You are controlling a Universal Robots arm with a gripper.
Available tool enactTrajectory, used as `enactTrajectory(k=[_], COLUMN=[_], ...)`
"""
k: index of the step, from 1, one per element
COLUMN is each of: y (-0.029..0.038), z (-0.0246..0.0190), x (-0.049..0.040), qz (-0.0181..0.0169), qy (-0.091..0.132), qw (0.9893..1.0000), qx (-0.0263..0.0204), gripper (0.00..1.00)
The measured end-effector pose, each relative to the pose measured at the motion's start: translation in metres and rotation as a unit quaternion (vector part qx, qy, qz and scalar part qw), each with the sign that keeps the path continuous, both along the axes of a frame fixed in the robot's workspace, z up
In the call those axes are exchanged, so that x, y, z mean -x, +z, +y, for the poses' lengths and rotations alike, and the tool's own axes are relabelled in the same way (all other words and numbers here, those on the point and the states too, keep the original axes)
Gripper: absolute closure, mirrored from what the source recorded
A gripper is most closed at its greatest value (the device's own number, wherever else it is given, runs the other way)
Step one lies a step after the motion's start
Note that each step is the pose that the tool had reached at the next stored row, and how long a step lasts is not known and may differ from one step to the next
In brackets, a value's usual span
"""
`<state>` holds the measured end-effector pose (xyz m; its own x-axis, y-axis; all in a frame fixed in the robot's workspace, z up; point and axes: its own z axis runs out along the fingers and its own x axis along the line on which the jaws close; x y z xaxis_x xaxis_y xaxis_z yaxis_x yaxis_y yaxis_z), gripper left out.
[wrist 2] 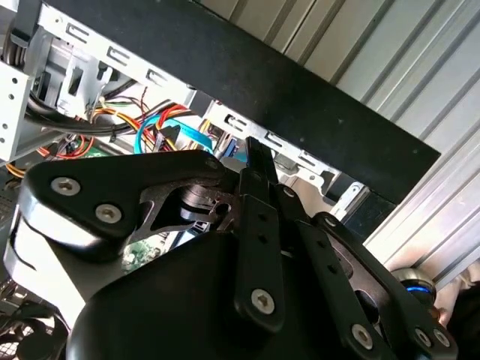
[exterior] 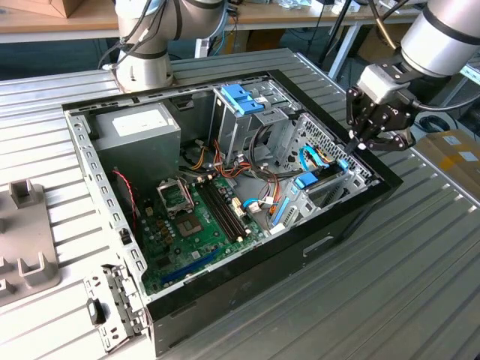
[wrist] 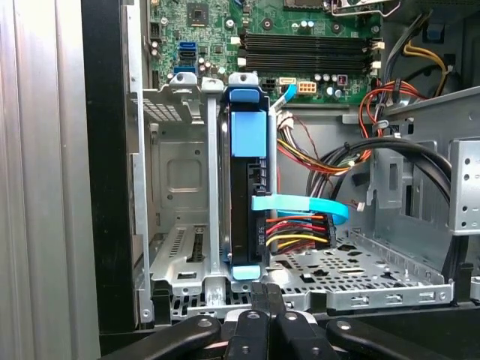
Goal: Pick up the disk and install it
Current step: 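Insert the second disk wire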
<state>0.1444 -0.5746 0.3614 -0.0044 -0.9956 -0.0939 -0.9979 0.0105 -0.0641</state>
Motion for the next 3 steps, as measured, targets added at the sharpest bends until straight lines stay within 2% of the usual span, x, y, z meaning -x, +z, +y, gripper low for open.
enactTrajectory(k=[3], y=[0.0], z=[0.0], x=[-0.0007], qz=[0.0], qy=[0.0], qw=[1.0], qx=[0.0], gripper=[0.9])
